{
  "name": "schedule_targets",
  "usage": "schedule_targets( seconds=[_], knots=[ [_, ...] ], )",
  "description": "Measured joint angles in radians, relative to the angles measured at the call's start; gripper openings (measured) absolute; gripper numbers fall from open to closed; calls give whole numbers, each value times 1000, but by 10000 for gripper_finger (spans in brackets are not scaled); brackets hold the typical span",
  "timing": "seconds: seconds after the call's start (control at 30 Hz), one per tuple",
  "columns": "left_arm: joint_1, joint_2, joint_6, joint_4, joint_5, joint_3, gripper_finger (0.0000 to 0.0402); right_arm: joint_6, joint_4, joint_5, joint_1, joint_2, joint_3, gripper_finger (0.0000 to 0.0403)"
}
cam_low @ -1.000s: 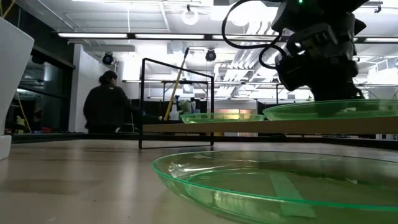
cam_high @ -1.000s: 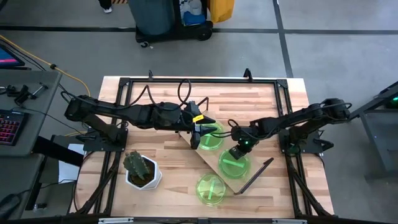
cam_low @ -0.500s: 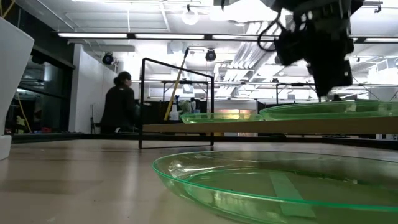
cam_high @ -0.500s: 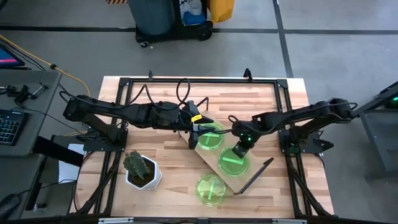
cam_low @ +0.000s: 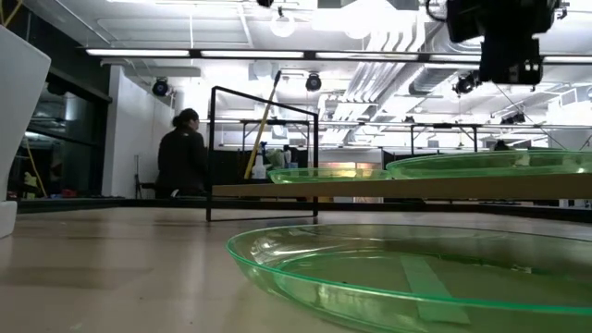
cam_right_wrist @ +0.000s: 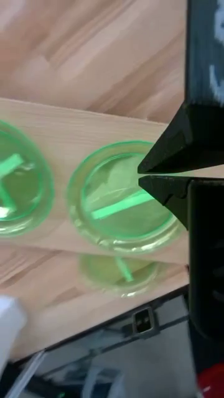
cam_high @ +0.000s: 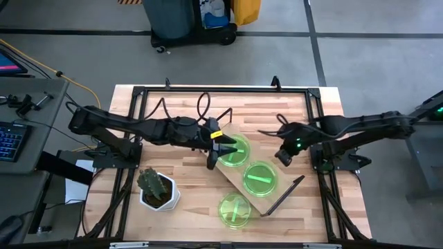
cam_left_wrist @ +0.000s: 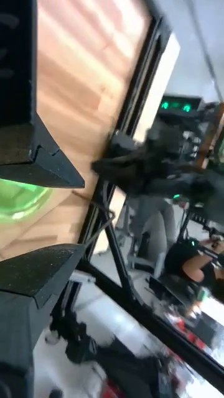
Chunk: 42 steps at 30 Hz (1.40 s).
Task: Place and stack plates onto a shelf
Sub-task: Stack the transparent green plate on top of the left transparent green plate on the shelf
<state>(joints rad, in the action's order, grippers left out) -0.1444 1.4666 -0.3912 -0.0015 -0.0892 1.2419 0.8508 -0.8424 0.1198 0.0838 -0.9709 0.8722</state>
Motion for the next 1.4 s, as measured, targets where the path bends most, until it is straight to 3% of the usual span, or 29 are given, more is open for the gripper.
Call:
schedule_targets(
  seconds=[0.1, 0.43, 0.93, 1.4],
  knots=[
    [-4, 0, -72, 32, 23, -48, 144, 14, 2, -50, 2, 57, 0, 0],
    [-69, 44, -252, -165, -5, -88, 144, 46, 7, -207, 1, 143, 0, 0],
    [-203, 421, -473, -404, 5, 161, 144, 147, 16, -244, 1, 115, 0, 0],
    [-250, 569, -668, -403, -58, 178, 144, 144, 20, -244, 1, 112, 0, 0]
  ],
)
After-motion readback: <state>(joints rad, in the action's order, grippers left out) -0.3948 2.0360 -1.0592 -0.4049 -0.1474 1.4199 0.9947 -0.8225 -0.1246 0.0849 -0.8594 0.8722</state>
